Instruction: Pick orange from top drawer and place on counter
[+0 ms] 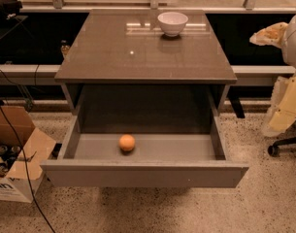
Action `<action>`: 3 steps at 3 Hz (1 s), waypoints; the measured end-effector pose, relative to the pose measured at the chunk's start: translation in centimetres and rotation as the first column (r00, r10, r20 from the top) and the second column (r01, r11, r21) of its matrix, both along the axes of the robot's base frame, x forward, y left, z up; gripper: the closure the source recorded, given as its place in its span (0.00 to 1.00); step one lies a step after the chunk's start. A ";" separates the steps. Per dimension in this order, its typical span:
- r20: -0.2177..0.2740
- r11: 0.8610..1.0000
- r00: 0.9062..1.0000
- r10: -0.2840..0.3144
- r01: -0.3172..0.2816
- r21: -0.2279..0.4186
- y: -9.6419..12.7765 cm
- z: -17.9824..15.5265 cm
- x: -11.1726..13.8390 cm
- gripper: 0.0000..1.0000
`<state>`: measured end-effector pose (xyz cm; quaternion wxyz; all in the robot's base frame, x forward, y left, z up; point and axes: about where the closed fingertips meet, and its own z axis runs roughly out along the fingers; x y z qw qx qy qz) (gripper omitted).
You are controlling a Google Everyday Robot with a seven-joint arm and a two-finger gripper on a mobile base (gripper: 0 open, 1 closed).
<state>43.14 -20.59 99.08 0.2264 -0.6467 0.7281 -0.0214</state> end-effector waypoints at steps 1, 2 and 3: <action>0.000 1.000 1.000 0.000 0.000 0.000 0.0 0.0 0.0 0.00; 0.002 1.000 1.000 0.004 -0.004 0.018 0.4 -0.4 0.1 0.00; 0.008 0.992 0.998 0.057 -0.058 0.112 3.4 -3.1 1.2 0.00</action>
Offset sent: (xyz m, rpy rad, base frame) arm 0.0051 0.0094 -0.0145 0.0512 0.0060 0.0082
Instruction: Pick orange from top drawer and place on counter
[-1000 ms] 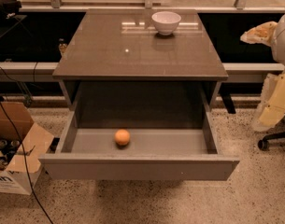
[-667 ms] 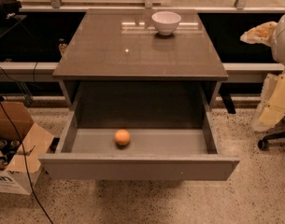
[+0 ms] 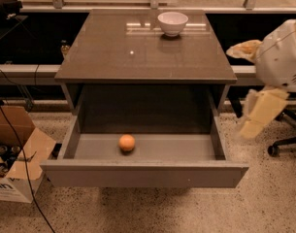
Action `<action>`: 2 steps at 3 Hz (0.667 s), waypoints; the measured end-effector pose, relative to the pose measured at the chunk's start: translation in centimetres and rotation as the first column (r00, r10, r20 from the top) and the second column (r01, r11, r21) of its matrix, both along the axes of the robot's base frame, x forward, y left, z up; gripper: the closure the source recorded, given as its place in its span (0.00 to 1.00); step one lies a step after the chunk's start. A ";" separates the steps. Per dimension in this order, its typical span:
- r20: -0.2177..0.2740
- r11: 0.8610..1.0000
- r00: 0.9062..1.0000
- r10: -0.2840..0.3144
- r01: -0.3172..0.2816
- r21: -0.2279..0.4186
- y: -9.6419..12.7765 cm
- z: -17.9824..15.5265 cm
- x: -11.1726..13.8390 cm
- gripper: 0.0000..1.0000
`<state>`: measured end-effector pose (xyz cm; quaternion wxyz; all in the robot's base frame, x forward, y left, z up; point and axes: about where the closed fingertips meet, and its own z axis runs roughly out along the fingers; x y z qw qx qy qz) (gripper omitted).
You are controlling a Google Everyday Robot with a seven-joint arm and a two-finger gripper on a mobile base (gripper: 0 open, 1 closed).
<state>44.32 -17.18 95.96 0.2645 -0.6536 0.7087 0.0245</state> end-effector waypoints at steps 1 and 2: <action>0.006 0.997 0.999 0.034 -0.034 0.073 2.5 -1.8 1.0 0.00; -0.010 0.989 0.998 0.064 -0.062 0.131 5.3 -4.4 2.9 0.00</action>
Offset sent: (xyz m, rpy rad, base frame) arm 0.0539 0.0831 -0.0799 0.2055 0.0451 0.0956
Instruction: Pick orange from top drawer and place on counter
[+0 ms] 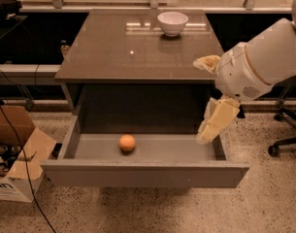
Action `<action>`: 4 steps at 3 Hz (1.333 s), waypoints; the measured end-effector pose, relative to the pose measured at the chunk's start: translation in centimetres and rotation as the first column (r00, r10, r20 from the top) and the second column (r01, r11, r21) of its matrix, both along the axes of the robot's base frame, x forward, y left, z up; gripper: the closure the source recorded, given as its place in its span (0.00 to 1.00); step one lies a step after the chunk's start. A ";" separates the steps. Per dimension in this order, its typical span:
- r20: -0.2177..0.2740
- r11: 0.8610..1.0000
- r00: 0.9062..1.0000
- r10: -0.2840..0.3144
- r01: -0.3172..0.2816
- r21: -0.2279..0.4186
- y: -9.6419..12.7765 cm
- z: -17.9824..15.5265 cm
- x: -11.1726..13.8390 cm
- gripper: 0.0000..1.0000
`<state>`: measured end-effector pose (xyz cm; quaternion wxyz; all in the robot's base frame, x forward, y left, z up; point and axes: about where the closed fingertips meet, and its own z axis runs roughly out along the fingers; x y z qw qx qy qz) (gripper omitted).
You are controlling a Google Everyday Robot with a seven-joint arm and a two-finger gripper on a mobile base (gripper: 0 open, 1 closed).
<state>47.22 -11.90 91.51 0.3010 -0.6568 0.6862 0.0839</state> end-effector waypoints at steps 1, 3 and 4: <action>-0.044 0.999 0.998 0.034 -0.033 0.042 2.4 -3.2 2.2 0.00; -0.058 0.998 0.998 0.012 -0.008 0.070 3.4 -5.0 3.1 0.00; -0.073 0.992 0.997 0.011 -0.002 0.125 5.4 -7.7 5.2 0.00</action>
Offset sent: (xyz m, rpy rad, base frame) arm 0.0192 0.0215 -0.0276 0.0368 0.0377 0.0300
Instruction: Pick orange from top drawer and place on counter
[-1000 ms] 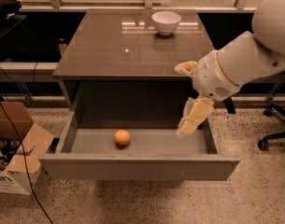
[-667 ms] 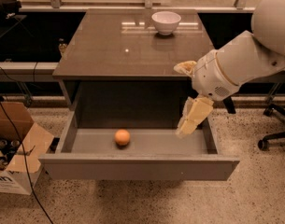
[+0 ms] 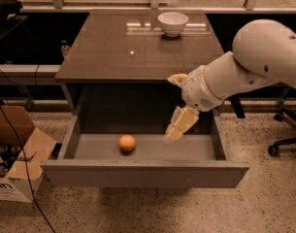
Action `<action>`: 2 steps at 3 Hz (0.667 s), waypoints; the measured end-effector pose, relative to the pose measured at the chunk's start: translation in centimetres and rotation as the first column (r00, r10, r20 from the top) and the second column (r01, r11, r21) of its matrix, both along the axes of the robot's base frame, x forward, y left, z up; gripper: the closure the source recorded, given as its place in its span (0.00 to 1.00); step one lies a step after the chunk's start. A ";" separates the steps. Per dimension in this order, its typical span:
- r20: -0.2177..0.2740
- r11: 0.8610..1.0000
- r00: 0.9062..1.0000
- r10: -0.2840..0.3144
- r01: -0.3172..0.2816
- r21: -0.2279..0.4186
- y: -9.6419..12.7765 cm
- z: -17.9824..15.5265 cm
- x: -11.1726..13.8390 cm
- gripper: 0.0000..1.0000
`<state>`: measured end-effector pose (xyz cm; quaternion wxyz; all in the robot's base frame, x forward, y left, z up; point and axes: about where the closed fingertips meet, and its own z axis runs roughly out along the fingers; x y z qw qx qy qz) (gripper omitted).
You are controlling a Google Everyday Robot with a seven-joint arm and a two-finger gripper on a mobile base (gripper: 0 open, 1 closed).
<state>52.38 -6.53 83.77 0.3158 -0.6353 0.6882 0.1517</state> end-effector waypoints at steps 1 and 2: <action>-0.035 0.999 0.999 0.006 -0.005 0.041 2.0 -3.3 2.4 0.00; -0.080 0.997 0.997 0.015 -0.009 0.077 3.7 -6.9 4.1 0.00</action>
Offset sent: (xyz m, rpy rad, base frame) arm 0.0642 0.0553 -0.1116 0.1204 0.1352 0.0130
